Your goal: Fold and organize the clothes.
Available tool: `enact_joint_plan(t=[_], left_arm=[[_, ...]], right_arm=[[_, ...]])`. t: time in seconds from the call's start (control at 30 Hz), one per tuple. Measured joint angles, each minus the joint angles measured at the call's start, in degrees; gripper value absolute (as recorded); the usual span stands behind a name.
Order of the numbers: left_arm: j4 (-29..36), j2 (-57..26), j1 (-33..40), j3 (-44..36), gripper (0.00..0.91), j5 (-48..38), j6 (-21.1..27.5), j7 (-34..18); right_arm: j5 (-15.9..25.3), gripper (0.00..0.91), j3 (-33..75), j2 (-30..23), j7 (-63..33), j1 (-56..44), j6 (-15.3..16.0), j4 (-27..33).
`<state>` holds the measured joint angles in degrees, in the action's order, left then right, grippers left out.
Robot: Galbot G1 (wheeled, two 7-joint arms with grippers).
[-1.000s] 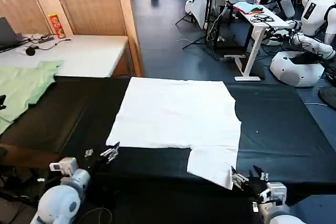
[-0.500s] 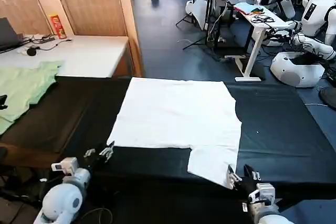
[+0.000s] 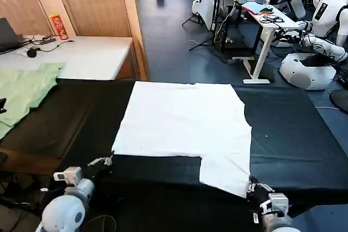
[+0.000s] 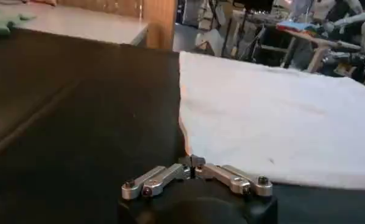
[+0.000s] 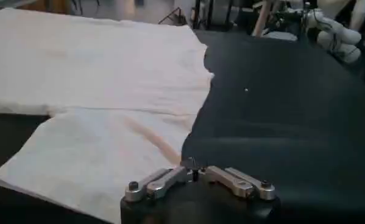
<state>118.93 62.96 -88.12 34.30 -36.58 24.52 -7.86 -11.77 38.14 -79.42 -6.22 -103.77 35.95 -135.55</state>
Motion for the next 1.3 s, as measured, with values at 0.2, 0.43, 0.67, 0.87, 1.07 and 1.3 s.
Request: enact_joint_plan(t=[0.2,0.43,0.67,0.87,1.07,1.3], left_arm=[[3.44,0.12,-5.04,2.77,0.0,-0.8,-1.13,0.15],[2.42,0.9,-4.35,2.56,0.0,0.03,-1.33,0.31],[0.96,0.92,-3.13,2.38,0.0,0.95,-1.49,0.52],[0.72,0.91,-3.22,2.39,0.0,1.36,-1.53,0.7],[0.72,0.98,-3.25,2.39,0.0,1.61,-1.53,0.73],[0.87,0.97,-3.37,2.5,0.0,1.63,-1.49,0.73]], right_arm=[[-1.19,0.049,0.76,0.3,2.85,-1.09,-4.06,-0.22],[1.84,0.878,0.77,2.17,8.85,1.59,-5.45,3.28],[3.09,0.878,-0.33,2.3,9.53,2.99,-5.41,7.09],[3.52,0.614,-1.37,2.3,10.01,4.35,-5.96,9.28],[3.55,0.176,-2.19,2.16,9.96,4.83,-6.1,10.26],[2.26,0.049,-2.65,1.31,8.08,3.5,-6.31,9.16]])
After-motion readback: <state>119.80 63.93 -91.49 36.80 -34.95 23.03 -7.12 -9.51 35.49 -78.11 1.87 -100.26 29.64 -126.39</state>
